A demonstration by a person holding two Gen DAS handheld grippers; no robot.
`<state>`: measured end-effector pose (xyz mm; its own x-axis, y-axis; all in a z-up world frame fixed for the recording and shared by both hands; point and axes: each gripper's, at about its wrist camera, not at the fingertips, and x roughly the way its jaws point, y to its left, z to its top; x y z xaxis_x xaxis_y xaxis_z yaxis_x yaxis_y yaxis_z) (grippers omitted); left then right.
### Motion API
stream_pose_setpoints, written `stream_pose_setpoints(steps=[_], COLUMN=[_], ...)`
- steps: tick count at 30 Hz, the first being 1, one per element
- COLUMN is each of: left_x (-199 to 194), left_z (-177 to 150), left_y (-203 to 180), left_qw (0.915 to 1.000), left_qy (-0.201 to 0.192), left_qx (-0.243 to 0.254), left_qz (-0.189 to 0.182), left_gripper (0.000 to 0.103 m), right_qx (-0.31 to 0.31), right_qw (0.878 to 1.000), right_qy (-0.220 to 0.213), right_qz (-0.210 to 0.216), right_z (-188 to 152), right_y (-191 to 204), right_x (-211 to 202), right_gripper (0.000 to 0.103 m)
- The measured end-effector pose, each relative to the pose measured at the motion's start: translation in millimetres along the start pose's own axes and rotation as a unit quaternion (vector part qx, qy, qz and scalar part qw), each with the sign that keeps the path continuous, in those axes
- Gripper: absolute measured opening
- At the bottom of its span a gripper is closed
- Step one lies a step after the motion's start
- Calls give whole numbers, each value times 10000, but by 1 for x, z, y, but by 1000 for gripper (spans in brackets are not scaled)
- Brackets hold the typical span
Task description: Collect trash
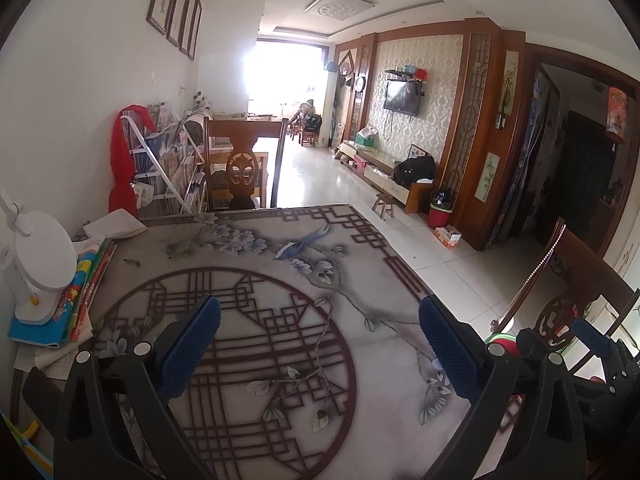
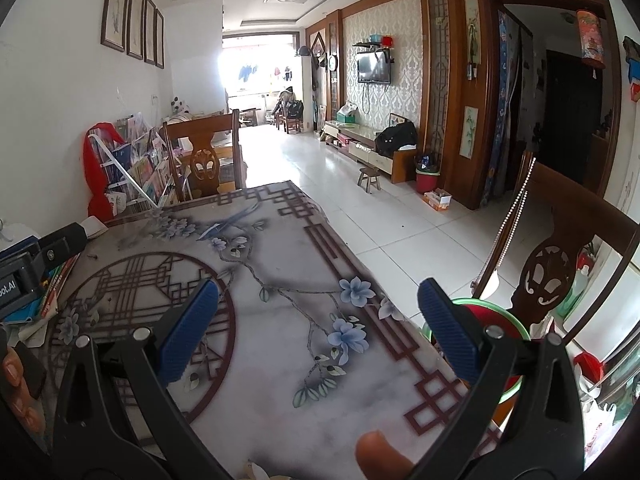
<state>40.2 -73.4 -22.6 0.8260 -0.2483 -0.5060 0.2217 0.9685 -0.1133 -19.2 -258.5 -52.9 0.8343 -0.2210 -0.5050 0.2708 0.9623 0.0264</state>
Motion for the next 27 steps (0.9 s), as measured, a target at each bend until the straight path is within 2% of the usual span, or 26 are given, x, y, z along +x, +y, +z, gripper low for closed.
stream_pose_setpoints(steps=[14,27], left_x=[3,1], left_z=[-3,-7], left_y=[1,0], left_qw=[10000,9999], left_qy=[-38,14], left_qx=[38,100], left_qz=[18,50], left_gripper=[95,95], right_qx=[-7,-2], right_qw=[10000,10000], right_qy=[-7,83], right_qz=[-1,-6], right_z=[1,-13], right_y=[0,-6], right_x=[0,4], right_gripper=[98,98])
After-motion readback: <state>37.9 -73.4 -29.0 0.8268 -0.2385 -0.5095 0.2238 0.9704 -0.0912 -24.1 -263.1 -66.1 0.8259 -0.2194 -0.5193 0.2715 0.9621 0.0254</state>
